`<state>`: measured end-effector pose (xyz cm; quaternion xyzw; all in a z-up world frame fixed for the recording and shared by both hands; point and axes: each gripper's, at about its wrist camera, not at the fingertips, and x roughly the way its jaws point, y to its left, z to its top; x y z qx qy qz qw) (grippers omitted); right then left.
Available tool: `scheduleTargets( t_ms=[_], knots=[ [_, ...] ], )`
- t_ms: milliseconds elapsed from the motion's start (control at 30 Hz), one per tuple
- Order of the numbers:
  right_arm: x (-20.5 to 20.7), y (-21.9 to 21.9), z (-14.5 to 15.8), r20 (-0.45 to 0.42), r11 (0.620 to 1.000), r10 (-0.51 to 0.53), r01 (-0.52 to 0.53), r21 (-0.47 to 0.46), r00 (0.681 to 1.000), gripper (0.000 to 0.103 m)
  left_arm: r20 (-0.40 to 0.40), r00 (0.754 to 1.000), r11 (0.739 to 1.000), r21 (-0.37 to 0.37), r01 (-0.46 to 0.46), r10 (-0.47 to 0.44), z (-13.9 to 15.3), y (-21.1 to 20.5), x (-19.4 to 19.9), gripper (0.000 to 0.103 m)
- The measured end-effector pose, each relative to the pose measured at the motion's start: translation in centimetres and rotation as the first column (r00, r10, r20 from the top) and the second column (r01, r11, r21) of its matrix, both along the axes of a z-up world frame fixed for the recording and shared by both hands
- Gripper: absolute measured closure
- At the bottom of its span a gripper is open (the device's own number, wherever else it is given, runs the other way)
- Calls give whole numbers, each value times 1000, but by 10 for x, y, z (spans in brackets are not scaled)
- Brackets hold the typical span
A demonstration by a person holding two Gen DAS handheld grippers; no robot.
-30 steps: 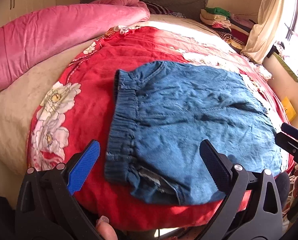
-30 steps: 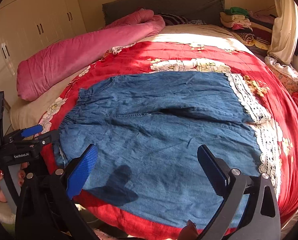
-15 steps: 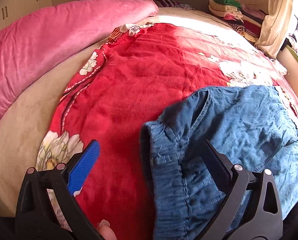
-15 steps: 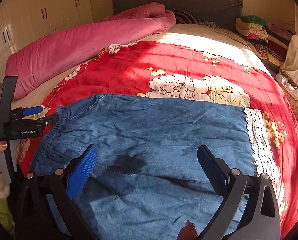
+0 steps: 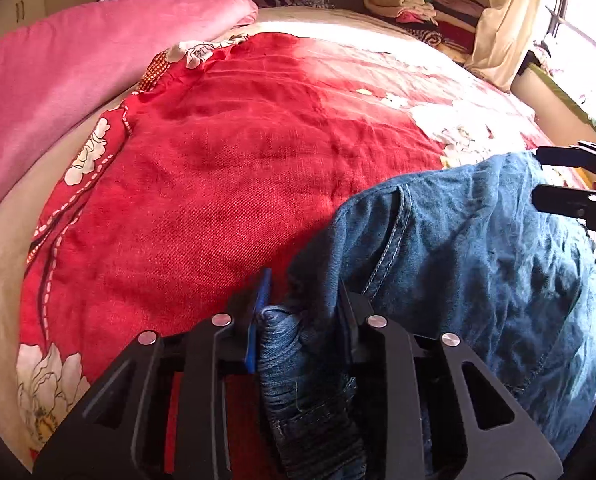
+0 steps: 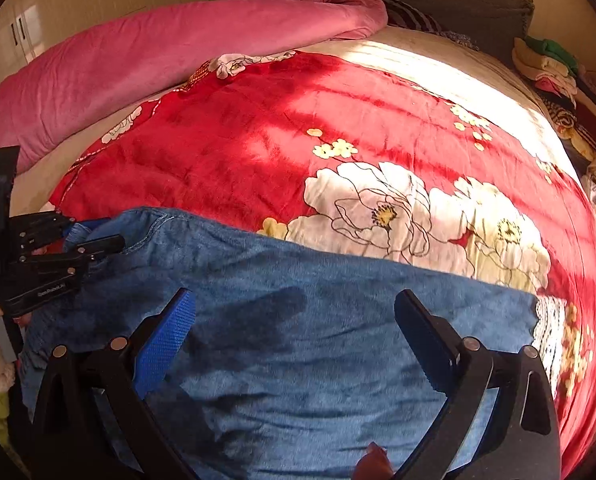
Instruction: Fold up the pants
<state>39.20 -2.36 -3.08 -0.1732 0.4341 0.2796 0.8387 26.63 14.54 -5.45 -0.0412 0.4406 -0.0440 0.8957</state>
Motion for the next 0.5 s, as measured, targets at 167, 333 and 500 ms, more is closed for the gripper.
scheduleTargets(
  t_ms=[167, 333, 500],
  knots=[
    [17, 31, -12, 38, 988, 126, -121, -100, 991, 4, 62, 998, 994, -105, -14, 21, 13, 15, -6, 87],
    [24, 62, -31, 18, 941, 284, -276, -195, 959, 6, 147, 989, 991, -135, 4, 16, 35, 18, -18, 87],
    [6, 76, -33, -36, 907, 386, -386, -168, 922, 77, 175, 985, 990, -135, 24, 0, 42, 14, -24, 87]
  ],
)
